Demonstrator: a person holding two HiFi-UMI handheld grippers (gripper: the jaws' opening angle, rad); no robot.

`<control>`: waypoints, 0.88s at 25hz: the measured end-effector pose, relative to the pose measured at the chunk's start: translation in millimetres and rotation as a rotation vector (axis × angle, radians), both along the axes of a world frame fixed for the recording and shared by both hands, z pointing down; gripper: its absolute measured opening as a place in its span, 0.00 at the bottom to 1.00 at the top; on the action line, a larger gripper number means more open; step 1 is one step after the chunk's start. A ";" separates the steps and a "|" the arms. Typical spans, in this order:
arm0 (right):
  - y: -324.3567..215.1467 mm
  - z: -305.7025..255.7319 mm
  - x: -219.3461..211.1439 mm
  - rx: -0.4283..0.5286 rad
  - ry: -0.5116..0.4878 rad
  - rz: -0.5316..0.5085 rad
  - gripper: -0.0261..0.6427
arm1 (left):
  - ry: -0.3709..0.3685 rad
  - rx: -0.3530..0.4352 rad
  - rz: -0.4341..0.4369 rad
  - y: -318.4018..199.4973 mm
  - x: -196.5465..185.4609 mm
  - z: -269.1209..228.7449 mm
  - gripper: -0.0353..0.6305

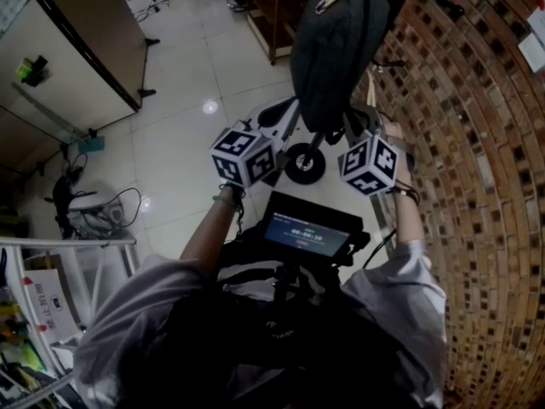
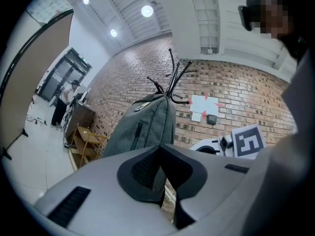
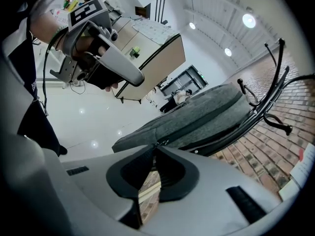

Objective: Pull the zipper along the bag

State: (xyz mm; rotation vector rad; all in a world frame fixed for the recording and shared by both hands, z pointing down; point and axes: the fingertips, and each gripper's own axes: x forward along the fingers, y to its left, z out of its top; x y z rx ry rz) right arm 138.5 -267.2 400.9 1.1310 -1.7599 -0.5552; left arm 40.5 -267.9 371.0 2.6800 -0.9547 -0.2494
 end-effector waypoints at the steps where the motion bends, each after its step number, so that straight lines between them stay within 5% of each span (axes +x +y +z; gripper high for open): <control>1: 0.0 0.3 0.1 -0.002 -0.006 0.003 0.08 | -0.001 0.000 0.000 0.0 -0.2 0.2 0.06; 5: -2.9 1.6 -0.9 -0.006 -0.028 0.009 0.09 | 0.003 0.001 -0.013 -2.0 -2.2 0.1 0.06; 7: -5.9 -1.4 -3.5 -0.005 -0.117 0.010 0.10 | 0.004 0.006 -0.024 -4.0 -3.6 0.3 0.06; 12: -0.3 -11.4 1.4 -0.010 -0.584 0.101 0.10 | -0.015 -0.009 -0.007 0.8 -2.8 5.1 0.06; 18: 40.4 12.5 3.9 -0.121 -1.052 0.152 0.10 | -0.017 -0.020 -0.011 5.1 -2.9 10.5 0.06; 22: 59.8 23.9 18.5 -0.094 -1.296 0.239 0.06 | -0.019 -0.043 -0.010 10.7 -2.0 18.6 0.06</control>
